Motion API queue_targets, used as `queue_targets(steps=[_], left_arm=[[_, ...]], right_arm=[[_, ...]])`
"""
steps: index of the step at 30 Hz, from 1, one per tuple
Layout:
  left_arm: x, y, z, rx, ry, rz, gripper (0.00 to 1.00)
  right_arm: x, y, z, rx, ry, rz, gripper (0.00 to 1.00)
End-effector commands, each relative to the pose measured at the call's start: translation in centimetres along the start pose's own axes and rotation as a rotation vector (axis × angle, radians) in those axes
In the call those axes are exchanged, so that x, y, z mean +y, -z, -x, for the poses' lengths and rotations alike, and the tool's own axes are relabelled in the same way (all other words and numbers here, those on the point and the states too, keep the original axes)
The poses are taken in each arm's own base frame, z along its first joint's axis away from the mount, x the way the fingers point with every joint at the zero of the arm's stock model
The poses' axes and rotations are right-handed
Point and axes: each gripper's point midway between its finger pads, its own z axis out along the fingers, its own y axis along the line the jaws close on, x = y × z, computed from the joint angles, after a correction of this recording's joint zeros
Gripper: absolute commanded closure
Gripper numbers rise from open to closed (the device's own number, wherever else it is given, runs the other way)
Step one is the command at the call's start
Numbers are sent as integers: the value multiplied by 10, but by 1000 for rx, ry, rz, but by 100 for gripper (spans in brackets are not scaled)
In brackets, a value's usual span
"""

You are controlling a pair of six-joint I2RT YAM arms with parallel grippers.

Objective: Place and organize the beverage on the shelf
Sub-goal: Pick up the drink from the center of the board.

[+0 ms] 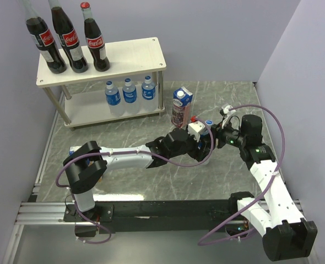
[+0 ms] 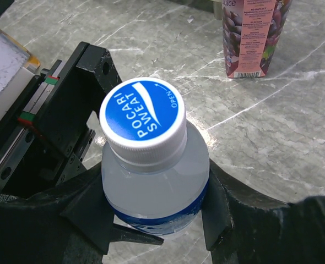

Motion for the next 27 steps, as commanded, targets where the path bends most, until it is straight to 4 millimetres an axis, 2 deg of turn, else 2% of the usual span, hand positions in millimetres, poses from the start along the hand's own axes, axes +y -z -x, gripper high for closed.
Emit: queue_targets(steps=[1, 2, 3, 4, 5, 6, 8, 9, 12, 17, 20, 24, 27], left_arm=[[-14, 1, 51, -137, 27, -30, 57], [-14, 1, 52, -140, 26, -30, 65], [-14, 1, 53, -145, 26, -32, 81], [-16, 1, 54, -146, 23, -43, 91], [-17, 2, 54, -148, 23, -47, 95], [-18, 3, 54, -153, 21, -52, 97], [-18, 7, 56, -167, 16, -59, 99], [-17, 9, 56, -170, 10, -59, 100], [-16, 16, 57, -188, 5, -59, 100], [-18, 24, 57, -210, -2, -80, 100], [-19, 27, 56, -216, -3, -88, 100], [-22, 29, 60, -229, -5, -104, 100], [-23, 28, 59, -223, -9, -112, 100]], right_arm=[[29, 10, 48, -141, 123, 118, 100], [30, 10, 47, -139, 123, 124, 100], [30, 10, 47, -137, 122, 127, 100], [31, 11, 47, -138, 125, 131, 100], [32, 11, 47, -136, 128, 138, 99], [34, 11, 46, -135, 132, 149, 94], [35, 12, 46, -133, 136, 157, 86], [35, 12, 45, -130, 141, 160, 74], [36, 13, 45, -132, 147, 164, 58], [36, 13, 45, -131, 144, 168, 53], [35, 12, 43, -122, 141, 166, 46], [37, 13, 41, -117, 148, 183, 32], [40, 14, 41, -116, 157, 195, 27]])
